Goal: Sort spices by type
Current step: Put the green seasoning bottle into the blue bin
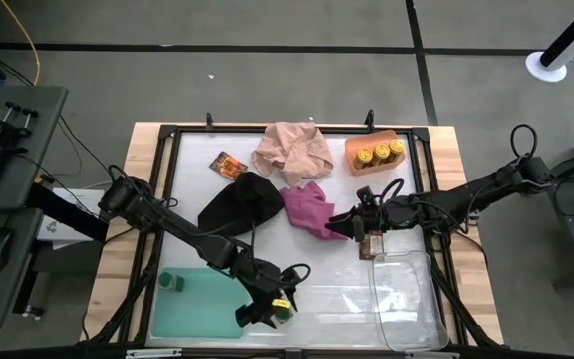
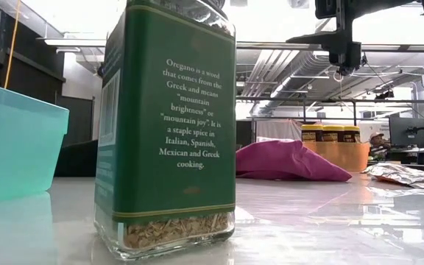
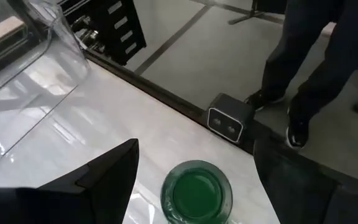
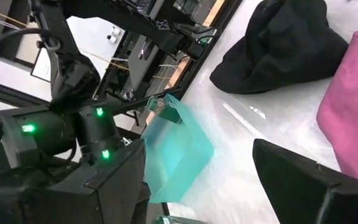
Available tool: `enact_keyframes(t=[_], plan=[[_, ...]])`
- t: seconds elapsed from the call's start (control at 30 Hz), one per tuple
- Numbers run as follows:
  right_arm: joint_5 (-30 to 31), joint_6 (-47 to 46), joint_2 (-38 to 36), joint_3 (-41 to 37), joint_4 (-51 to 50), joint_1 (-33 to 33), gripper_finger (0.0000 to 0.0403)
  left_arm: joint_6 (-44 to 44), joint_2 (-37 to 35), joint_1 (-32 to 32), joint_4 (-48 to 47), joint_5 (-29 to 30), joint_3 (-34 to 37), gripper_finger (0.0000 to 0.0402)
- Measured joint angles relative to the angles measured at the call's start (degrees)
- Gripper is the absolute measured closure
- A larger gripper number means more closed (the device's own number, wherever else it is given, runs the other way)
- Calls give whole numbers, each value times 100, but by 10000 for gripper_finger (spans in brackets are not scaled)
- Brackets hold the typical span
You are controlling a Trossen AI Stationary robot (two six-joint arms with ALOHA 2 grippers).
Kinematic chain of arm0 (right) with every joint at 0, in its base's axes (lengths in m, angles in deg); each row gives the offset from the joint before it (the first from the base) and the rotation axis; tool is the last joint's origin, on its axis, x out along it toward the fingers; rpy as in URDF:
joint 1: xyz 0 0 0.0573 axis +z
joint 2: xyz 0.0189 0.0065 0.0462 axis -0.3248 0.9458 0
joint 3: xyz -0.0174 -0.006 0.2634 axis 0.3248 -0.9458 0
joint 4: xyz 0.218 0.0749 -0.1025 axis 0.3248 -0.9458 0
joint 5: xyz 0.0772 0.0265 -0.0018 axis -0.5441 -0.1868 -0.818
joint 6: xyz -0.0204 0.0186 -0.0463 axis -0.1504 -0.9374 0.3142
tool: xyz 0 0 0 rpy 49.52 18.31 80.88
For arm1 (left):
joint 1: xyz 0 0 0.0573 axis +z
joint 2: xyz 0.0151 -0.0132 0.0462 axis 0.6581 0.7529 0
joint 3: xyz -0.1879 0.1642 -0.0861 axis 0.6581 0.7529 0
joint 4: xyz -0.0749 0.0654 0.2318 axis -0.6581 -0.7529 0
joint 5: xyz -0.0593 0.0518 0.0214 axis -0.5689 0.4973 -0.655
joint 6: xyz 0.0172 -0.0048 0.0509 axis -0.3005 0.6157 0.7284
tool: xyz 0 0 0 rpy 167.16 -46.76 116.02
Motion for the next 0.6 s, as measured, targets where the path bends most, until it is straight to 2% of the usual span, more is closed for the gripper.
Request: enact_keyframes(t=[0.6], plan=[[25, -127, 0, 0, -60, -7, 112, -383, 730, -4, 69, 188, -1, 99]])
